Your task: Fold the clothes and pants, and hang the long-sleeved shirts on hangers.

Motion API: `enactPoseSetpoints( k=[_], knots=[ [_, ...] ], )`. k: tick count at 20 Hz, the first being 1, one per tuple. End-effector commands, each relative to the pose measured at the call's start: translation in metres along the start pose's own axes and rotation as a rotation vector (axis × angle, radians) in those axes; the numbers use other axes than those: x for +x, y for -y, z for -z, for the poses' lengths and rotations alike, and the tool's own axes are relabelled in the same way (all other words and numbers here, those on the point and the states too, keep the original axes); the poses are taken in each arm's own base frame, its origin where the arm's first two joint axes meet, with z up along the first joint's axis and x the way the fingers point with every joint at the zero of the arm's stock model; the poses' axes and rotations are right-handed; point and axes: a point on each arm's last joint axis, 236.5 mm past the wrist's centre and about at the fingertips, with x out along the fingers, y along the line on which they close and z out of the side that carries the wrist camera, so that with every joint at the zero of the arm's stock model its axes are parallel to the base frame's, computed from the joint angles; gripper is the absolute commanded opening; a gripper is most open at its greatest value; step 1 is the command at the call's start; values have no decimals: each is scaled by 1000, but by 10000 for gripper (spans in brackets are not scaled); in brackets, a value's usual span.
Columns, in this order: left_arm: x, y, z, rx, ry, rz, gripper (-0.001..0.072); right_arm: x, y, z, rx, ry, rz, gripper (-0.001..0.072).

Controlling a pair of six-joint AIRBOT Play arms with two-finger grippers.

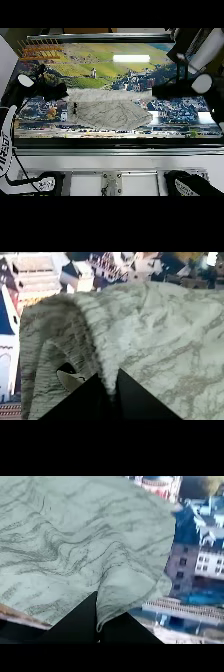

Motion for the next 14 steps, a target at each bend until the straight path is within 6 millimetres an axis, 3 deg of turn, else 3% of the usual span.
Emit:
enactPoseSetpoints(
  k=[1, 4, 6, 10, 12, 13, 14],
  knots=[
    [12, -23, 50, 20, -81, -24, 22, 23, 10, 88, 24, -166, 25, 9],
    [23, -36, 86, -1, -139, -37, 22, 48, 20, 137, 44, -271, 37, 9],
    [28, -44, 102, -12, -159, -51, 22, 58, 18, 156, 68, -308, 18, 9],
    [36, -52, 121, -33, -194, -62, 22, 63, 17, 168, 84, -333, 7, 10],
    [36, -52, 121, -33, -194, -61, 22, 63, 15, 168, 91, -333, 0, 16],
    [35, -51, 118, -29, -187, -60, 45, 63, 10, 167, 103, -330, -18, 69],
    [32, -48, 112, -24, -177, -55, 311, 63, 3, 164, 123, -319, -46, 296]
  ],
)
